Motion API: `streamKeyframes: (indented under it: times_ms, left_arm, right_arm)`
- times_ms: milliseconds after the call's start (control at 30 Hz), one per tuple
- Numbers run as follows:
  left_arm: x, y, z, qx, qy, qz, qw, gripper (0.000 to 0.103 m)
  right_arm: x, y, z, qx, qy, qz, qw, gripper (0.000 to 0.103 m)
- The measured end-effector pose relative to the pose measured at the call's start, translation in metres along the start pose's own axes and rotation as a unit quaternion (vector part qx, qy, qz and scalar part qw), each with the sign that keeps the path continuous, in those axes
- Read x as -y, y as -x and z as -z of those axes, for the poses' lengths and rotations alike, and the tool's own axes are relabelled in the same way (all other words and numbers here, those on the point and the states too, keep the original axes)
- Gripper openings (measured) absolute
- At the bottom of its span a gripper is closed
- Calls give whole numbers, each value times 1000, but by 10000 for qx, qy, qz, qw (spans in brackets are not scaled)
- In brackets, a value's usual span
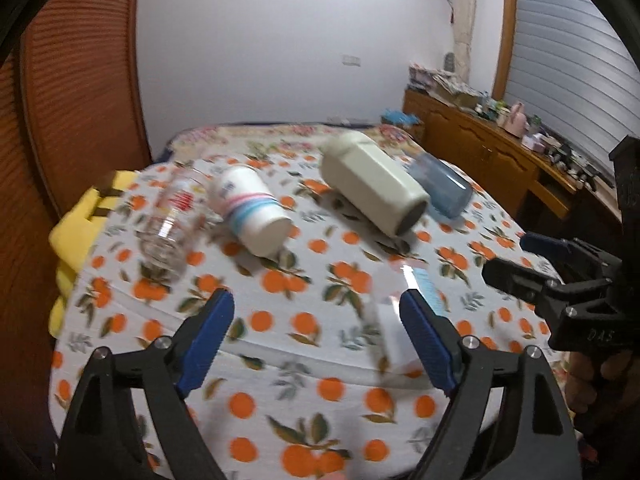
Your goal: Flip cup upright
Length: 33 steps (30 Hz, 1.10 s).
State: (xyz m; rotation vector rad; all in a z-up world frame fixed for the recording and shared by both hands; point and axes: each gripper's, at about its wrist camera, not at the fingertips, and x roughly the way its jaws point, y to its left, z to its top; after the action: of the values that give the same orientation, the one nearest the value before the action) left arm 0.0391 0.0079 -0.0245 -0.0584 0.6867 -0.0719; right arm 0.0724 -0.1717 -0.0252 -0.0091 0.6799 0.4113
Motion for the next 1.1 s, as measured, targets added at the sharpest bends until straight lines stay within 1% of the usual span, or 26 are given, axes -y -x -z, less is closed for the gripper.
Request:
streamKeyframes:
  times_ms: [100,167,333,467,600,667,767,867,1100]
  left_arm:
    - [-8,4,3,174,14,-109,9998,85]
    - [-13,5,5,219,3,-141,9997,85]
    - [-23,5,9,245,126,-151,9995,85]
    - [-27,4,14,221,260,-118,9993,85]
    - [-27,2,18,182,291,-81,9994,85]
    - [-28,3,19,192,298,-72,9993,85]
    - [-31,5,19,209,344,-64,9992,85]
    - [-34,5,20,216,400,-55,9990,85]
    - [-35,5,22,195,409,-48,9990,85]
  right_arm:
    - [-6,-10,0,-167,-43,-161,9997,100]
    - [-9,-16,0,-279,-91,-250,9993,98]
    - [-17,-38,-2,-724,-264,-450,9960,95]
    - [-24,-57,-4,-1178,-370,-608,9905,94]
    - [-28,-76,-7,-1634,-551,-818,9816,93]
    - [-29,-82,-8,-1791,-621,-889,9778,92]
    - [-31,-88,-10,-1979,-593,-882,9744,92]
    - [-34,-93,-12,-2165,-548,-869,9709,88]
    - [-35,-106,-15,-2437,-571,-871,9642,83]
